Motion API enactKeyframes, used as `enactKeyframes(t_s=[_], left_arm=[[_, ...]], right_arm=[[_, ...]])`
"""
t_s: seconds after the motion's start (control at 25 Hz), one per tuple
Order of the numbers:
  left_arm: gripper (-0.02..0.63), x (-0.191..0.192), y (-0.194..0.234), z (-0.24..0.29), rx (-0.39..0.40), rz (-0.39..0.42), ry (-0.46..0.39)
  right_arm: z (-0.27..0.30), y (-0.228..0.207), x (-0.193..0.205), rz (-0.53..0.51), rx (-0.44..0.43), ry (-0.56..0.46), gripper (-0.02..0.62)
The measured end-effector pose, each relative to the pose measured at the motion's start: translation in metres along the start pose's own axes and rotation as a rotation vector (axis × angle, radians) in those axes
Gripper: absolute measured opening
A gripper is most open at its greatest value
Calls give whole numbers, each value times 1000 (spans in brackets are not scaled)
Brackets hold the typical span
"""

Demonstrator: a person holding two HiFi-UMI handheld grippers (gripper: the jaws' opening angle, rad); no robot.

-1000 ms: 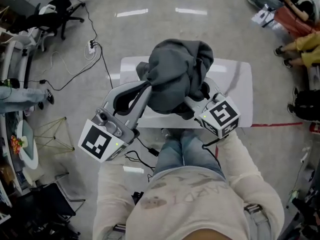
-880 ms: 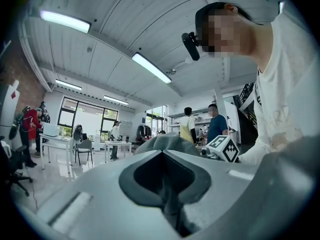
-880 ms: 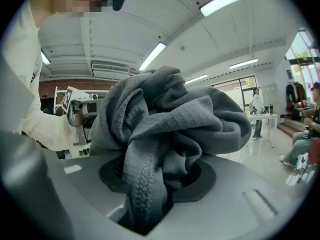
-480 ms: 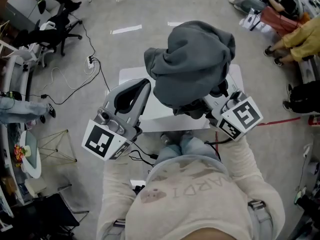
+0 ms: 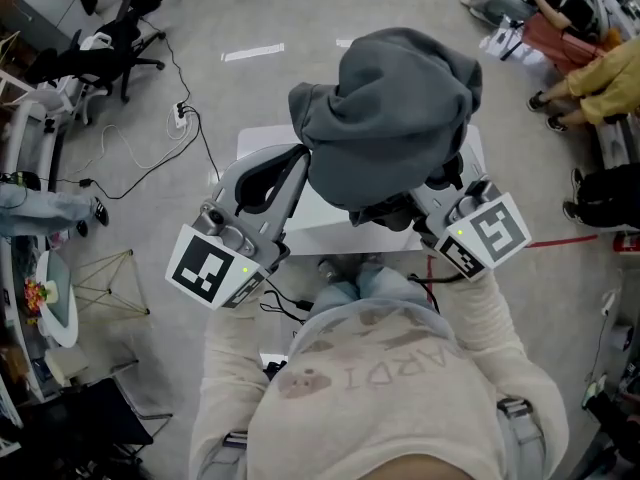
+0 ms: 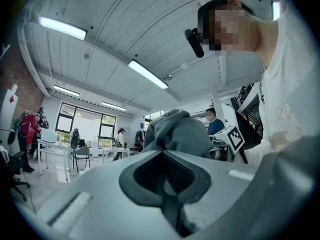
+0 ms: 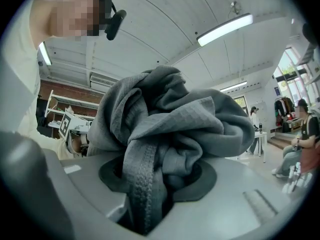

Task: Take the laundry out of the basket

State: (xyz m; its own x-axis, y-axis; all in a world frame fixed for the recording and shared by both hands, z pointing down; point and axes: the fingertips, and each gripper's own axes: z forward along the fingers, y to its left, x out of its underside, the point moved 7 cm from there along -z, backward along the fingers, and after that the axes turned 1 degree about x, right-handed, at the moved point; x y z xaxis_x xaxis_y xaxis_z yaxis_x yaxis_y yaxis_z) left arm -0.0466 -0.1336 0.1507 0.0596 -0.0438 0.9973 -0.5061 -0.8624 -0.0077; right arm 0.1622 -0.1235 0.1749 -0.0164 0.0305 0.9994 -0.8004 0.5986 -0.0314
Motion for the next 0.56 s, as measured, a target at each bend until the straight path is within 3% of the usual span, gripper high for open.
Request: enactKeyframes(t_s=[0.56], left_arm=[[0,5,-1,1,4,-7,12]], right_arm=[[-1,-2,-5,-8,5,-27,202]])
